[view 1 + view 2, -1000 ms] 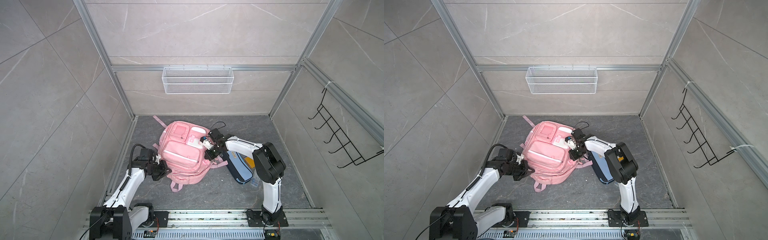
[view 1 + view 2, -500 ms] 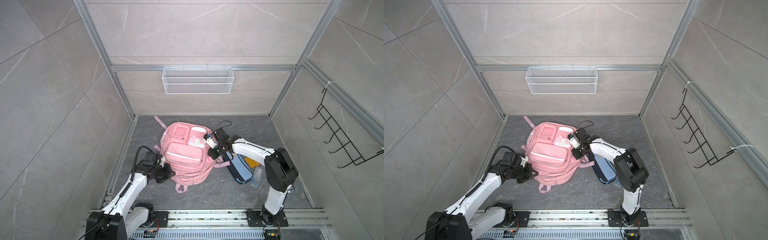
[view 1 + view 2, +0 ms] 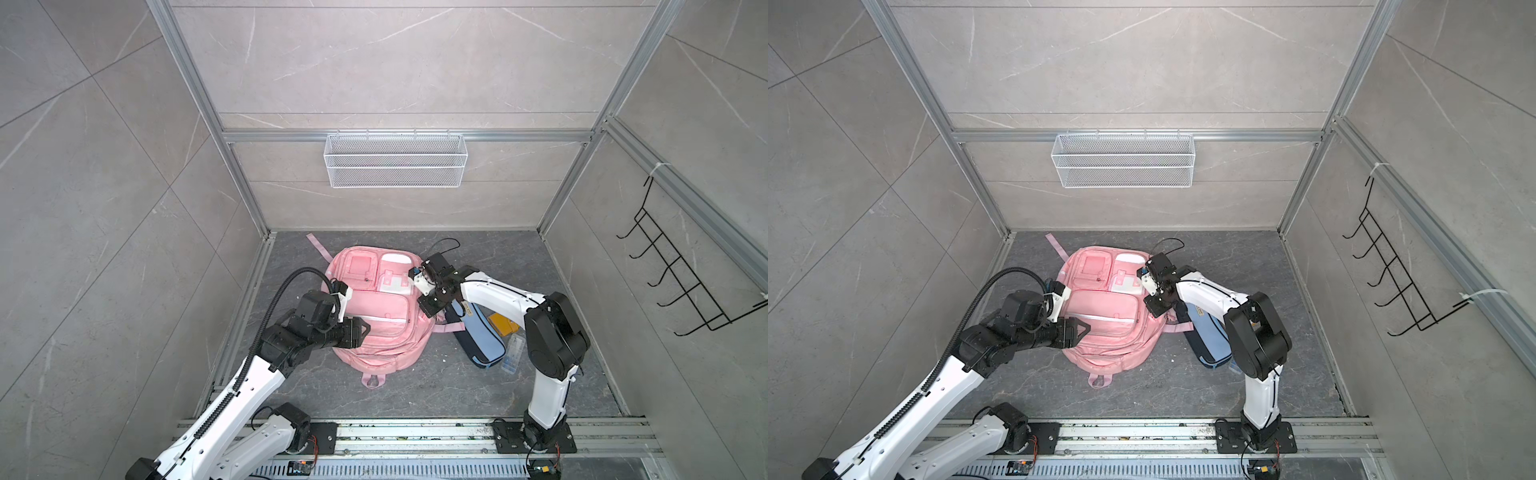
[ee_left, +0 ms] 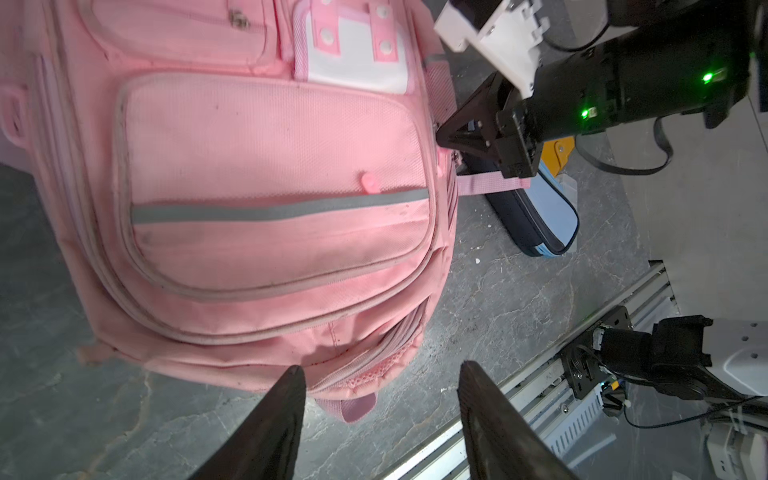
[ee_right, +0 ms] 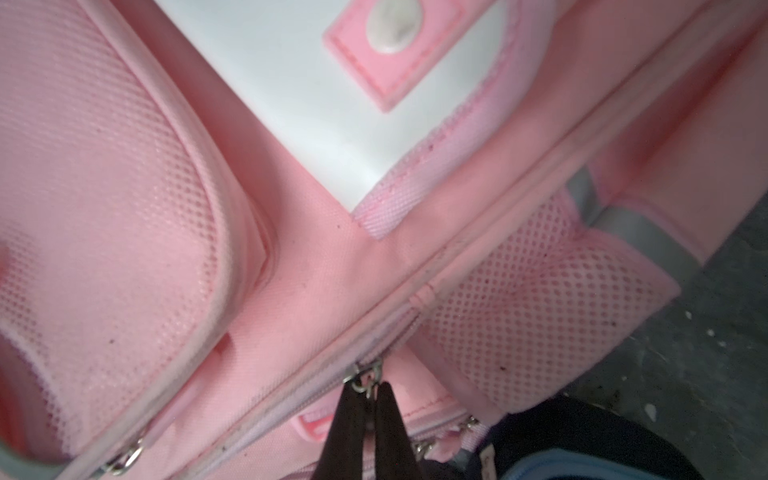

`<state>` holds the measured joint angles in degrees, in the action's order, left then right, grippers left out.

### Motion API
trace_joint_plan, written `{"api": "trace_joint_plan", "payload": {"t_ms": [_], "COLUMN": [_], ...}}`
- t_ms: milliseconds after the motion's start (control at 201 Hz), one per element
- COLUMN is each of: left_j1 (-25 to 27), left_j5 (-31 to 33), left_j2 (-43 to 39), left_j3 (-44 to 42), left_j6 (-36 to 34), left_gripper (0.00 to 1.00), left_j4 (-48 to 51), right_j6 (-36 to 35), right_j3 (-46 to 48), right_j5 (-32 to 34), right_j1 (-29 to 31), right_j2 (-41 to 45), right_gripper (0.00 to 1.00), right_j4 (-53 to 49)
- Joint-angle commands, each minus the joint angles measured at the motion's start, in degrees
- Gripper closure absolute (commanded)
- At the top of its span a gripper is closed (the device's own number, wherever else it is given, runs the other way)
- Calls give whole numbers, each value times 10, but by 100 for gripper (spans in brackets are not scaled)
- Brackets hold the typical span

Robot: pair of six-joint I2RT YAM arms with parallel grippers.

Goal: Pack the student bag
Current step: 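Move the left gripper up the backpack and grip its mesh pocket edge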

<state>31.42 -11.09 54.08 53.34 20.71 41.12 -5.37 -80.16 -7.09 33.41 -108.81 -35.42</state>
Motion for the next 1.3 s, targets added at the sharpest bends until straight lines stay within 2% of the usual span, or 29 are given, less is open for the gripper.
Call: {"api": "trace_joint_plan", "payload": {"t_ms": [0,154,359,538,697,767,956,1051,1126,1290], "left_j1": [10,39,75,111,123,124,134,134,134,124], "left_j5": [-11,-5,32,111,211,247,278,281,275,224], "left_j2": [71,159,227,262,288,302,324,325,321,308], "left_j3": [23,67,78,65,50,51,55,55,60,81], "left_j6": [-104,-184,-246,-279,-290,-292,-298,-294,-279,-229], "left_gripper": [39,37,33,33,34,42,59,78,100,100], "left_j4": [11,6,3,-12,-43,-48,-50,-50,-51,-53], "right_j6": [2,10,18,20,16,14,9,9,9,13], "right_j3": [-14,-33,-54,-70,-81,-84,-71,-61,-52,-4], "right_j5": [2,-7,-15,-19,-22,-23,-43,-53,-60,-74], "right_j1": [-8,-12,-17,-18,-19,-19,-21,-21,-21,-21], "right_j2": [2,-5,-14,-26,-35,-37,-34,-27,-21,17], "right_gripper": [100,100,100,100,100,100,100,100,100,100], "right_j4": [-23,-52,-70,-78,-83,-84,-69,-58,-54,-31]}}
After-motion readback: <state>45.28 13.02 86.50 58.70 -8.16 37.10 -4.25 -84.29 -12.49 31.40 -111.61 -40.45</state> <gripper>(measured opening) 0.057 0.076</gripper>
